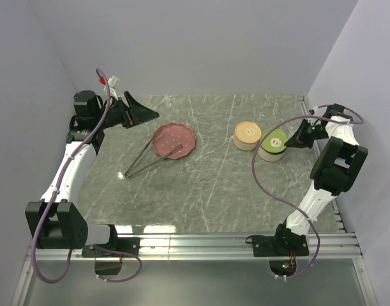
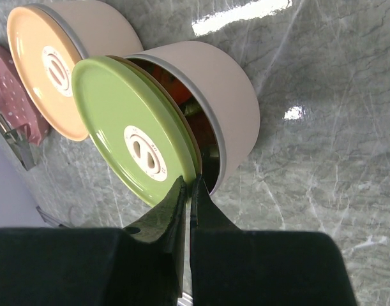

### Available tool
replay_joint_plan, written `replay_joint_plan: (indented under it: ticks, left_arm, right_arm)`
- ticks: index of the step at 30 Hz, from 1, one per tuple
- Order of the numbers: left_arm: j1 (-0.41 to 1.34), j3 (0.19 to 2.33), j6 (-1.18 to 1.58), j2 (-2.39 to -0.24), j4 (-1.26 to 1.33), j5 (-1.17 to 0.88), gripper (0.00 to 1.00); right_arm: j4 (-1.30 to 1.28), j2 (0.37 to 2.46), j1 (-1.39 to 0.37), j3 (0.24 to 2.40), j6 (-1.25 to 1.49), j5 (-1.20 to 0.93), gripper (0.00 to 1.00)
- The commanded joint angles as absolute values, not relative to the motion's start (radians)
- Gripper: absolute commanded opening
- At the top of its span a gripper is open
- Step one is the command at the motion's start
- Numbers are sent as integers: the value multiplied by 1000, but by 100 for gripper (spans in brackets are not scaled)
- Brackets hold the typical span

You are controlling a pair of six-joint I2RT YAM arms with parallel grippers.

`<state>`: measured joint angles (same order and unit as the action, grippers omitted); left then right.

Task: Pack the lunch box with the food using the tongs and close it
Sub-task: Put the lid back on the lunch box

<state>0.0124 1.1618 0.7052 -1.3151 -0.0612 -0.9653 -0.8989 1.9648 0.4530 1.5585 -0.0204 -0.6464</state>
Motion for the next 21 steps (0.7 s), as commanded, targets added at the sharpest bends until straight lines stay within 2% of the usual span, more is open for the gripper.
replay_joint_plan:
  ticks: [1, 5, 9, 16, 18, 21]
  left_arm:
    - [3, 1160, 746, -1307, 20, -999, 99]
    - [3, 1158, 752, -1307, 25, -1005, 99]
    - [3, 1154, 764, -1307, 37, -1006, 99]
    - [3, 1146, 770, -1301, 43, -1008, 99]
    - [3, 1143, 775, -1301, 51, -1009, 99]
    - [3, 1137, 779, -1301, 58, -1014, 99]
  right_arm:
    - [-877, 1968, 446, 1542, -29, -634, 0]
    - [-897, 1983, 445, 1545, -41, -626, 1]
    - [-900, 1973, 445, 1537, -51, -611, 15]
    - [-919, 1950, 443, 1542, -54, -571, 27]
    - [-922, 1944, 445, 1543, -52, -563, 37]
    - [-930, 1936, 445, 1548, -51, -566, 42]
